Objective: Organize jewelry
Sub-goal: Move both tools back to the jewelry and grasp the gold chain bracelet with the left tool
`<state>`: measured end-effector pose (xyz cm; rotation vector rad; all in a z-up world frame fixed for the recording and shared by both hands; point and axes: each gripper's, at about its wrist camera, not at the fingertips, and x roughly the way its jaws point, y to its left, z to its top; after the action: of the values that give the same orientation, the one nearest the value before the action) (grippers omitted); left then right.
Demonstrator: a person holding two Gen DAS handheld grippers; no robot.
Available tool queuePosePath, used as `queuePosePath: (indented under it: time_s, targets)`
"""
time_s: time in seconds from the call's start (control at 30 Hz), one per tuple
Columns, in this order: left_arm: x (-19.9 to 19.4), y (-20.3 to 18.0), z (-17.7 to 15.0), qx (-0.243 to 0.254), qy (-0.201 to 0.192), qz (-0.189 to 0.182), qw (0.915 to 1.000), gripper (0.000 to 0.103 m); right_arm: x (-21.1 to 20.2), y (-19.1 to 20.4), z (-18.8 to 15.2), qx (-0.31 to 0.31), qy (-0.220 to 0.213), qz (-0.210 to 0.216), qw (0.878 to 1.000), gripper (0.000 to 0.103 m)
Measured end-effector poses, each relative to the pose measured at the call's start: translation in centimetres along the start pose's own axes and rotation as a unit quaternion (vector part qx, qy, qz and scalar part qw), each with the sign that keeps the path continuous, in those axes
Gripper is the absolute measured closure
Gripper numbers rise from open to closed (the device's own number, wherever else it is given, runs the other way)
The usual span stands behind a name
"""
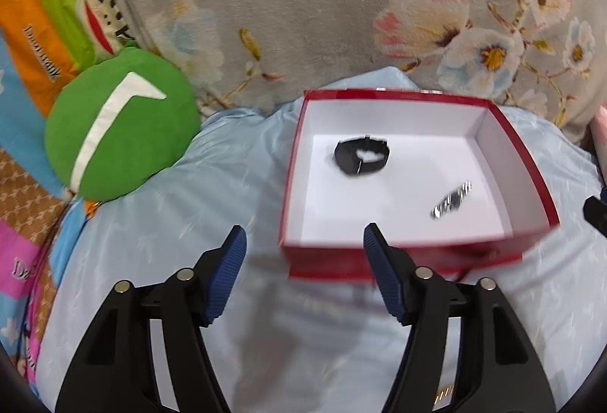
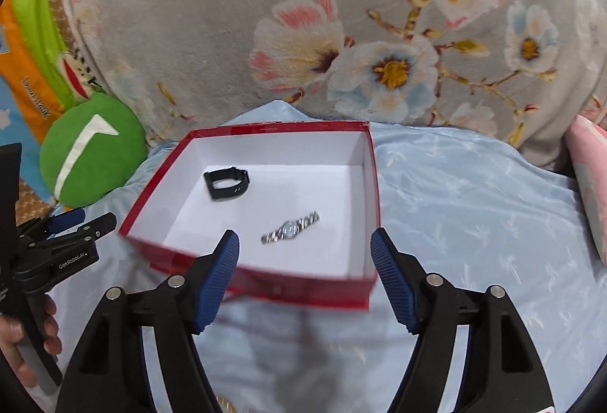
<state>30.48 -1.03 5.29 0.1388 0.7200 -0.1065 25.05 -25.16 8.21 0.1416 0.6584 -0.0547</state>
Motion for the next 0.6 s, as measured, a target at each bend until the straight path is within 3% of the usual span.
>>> queuePosePath:
  time_s: [0.3,0.47,0.6]
  targets:
    - [-4.5,-0.1,-9.4,0.011,0.055,-0.019,0.9982,0.034,-5.7,-0.6,-10.6,0.006,0.034,-0.017,0.999,0.031]
    - [-3.7,-2.2,-13.6,-0.005,0.112,-0.069,0.9913,0.034,-7.0,-1.7,-16.0,0.036,0.066,-0.015,0.997,0.031]
    - [-2.3,-5.3,-15.3,0.001,0.14,-0.092,0.9858,0.034,-7.1,-2.4,-18.1,0.048,0.084,-0.024,0.995,0.031]
